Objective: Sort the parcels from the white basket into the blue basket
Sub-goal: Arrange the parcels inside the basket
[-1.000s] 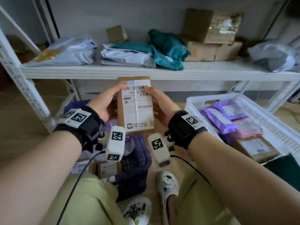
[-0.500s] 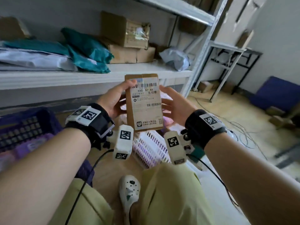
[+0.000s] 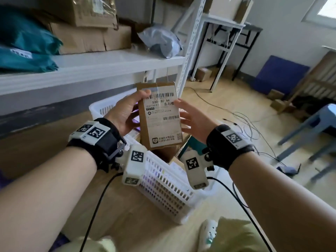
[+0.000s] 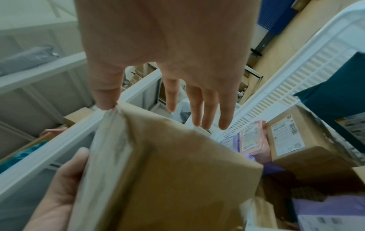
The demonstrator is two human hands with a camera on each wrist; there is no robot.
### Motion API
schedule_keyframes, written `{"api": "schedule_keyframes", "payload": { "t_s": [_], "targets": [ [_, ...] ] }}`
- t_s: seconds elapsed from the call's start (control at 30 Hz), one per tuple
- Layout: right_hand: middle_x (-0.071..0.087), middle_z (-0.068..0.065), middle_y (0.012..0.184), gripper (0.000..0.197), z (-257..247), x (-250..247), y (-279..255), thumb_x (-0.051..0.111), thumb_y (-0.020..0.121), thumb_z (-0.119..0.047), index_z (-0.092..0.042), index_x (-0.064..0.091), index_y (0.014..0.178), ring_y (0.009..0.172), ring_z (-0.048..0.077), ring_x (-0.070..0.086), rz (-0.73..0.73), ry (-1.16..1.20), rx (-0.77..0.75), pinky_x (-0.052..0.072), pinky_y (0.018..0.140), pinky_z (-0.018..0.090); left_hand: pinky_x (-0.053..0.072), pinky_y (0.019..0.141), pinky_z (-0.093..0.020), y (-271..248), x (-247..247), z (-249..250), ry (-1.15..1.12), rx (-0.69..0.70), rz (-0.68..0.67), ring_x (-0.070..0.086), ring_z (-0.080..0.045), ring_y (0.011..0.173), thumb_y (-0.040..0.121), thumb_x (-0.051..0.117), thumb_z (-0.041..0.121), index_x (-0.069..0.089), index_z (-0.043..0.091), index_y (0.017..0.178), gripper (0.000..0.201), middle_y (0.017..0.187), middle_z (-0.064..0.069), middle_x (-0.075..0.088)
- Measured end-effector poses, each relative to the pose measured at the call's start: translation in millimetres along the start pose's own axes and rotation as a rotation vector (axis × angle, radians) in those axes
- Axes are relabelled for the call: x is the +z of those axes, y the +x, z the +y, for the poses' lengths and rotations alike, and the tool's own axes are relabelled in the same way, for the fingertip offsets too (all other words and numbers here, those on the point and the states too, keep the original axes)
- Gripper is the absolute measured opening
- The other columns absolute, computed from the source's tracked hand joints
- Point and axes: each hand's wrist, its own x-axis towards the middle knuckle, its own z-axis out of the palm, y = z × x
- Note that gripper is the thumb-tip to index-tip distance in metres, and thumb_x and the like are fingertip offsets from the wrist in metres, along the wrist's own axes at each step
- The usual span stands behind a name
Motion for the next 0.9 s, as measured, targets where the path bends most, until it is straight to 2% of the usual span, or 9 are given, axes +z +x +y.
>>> {"api": "schedule_keyframes", "payload": {
  "t_s": [0.07, 0.13, 0.23, 0.33, 0.47, 0.53, 0.63, 0.77, 0.9],
  "targets": [
    [0.063, 0.007, 0.122, 0.058, 11.3, -14.6, 23.2, 0.07, 0.069, -0.052, -0.033, 0.058, 0.121, 0.115, 0.025, 0.058, 0.009, 0.001, 0.037, 0.04, 0.106, 0.048, 0.041, 0.057, -0.024, 27.2, 6.3, -8.4, 0.023, -0.025, 0.008, 0.052, -0.01, 0.067, 0.085, 0.059, 0.035, 0.061, 0.027, 0.076, 0.012, 0.072, 0.006, 0.058],
    [0.061, 0.008, 0.126, 0.067, 23.1, -31.4, 45.8, 0.071, 0.068, -0.05, -0.034, 0.051, 0.131, 0.117, 0.025, 0.057, -0.002, 0.014, 0.051, 0.041, 0.105, 0.05, 0.043, 0.057, -0.023, 55.9, 13.6, -16.7, 0.043, -0.058, 0.007, 0.054, -0.01, 0.067, 0.085, 0.06, 0.034, 0.06, 0.025, 0.077, 0.012, 0.072, 0.006, 0.059],
    [0.064, 0.013, 0.122, 0.051, 38.3, -57.8, 77.3, 0.063, 0.087, -0.028, -0.03, 0.047, 0.136, 0.114, 0.032, 0.06, -0.024, 0.046, 0.05, 0.044, 0.102, 0.05, 0.042, 0.046, -0.014, 95.2, 25.4, -27.3, 0.077, -0.101, 0.012, 0.054, -0.006, 0.059, 0.085, 0.061, 0.033, 0.058, 0.024, 0.077, 0.013, 0.068, 0.007, 0.06],
    [0.07, 0.009, 0.113, 0.064, 48.1, -77.8, 105.6, 0.066, 0.086, -0.016, -0.031, 0.038, 0.142, 0.106, 0.03, 0.065, -0.038, 0.05, 0.057, 0.052, 0.093, 0.046, 0.045, 0.059, -0.022, 129.9, 37.3, -38.9, 0.126, -0.149, 0.034, 0.055, -0.008, 0.066, 0.085, 0.062, 0.032, 0.059, 0.025, 0.077, 0.011, 0.071, 0.007, 0.059],
    [0.07, 0.009, 0.11, 0.058, 54.6, -99.2, 138.8, 0.065, 0.085, -0.008, -0.025, 0.046, 0.138, 0.088, 0.022, 0.071, -0.041, -0.004, 0.112, 0.059, 0.071, 0.033, 0.046, 0.05, -0.02, 165.8, 46.7, -55.4, 0.176, -0.283, 0.032, 0.057, -0.008, 0.051, 0.085, 0.06, 0.035, 0.058, 0.023, 0.078, 0.015, 0.063, 0.005, 0.058],
    [0.07, 0.009, 0.108, 0.05, 58.4, -106.5, 152.8, 0.064, 0.086, -0.007, -0.021, 0.052, 0.133, 0.082, 0.019, 0.07, -0.063, -0.053, 0.139, 0.058, 0.064, 0.029, 0.045, 0.055, -0.024, 180.0, 47.4, -64.6, 0.219, -0.366, 0.028, 0.055, -0.012, 0.058, 0.086, 0.058, 0.037, 0.055, 0.022, 0.082, 0.015, 0.069, 0.001, 0.055],
    [0.069, 0.01, 0.112, 0.05, 75.1, -110.9, 171.1, 0.067, 0.085, -0.008, -0.022, 0.054, 0.131, 0.09, 0.023, 0.07, -0.095, -0.162, 0.17, 0.059, 0.076, 0.036, 0.044, 0.061, -0.029, 194.5, 51.1, -80.7, 0.269, -0.464, 0.045, 0.051, -0.017, 0.065, 0.089, 0.055, 0.035, 0.053, 0.02, 0.077, 0.019, 0.072, -0.004, 0.053],
    [0.068, 0.009, 0.113, 0.055, 88.2, -124.8, 184.0, 0.074, 0.078, -0.013, -0.022, 0.056, 0.13, 0.097, 0.024, 0.069, -0.121, -0.269, 0.152, 0.056, 0.085, 0.043, 0.048, 0.064, -0.031, 208.6, 64.3, -94.9, 0.29, -0.501, 0.004, 0.056, -0.016, 0.067, 0.092, 0.054, 0.032, 0.058, 0.018, 0.079, 0.02, 0.06, -0.001, 0.063],
    [0.072, 0.005, 0.103, 0.043, 83.6, -161.9, 180.4, 0.073, 0.08, -0.016, -0.02, 0.062, 0.121, 0.094, 0.021, 0.07, -0.052, -0.345, 0.161, 0.056, 0.087, 0.039, 0.054, 0.078, -0.034, 222.0, 89.4, -99.2, 0.319, -0.519, -0.133, 0.061, -0.018, 0.077, 0.092, 0.056, 0.025, 0.059, 0.016, 0.086, 0.011, 0.081, -0.006, 0.062]
  ]
}}
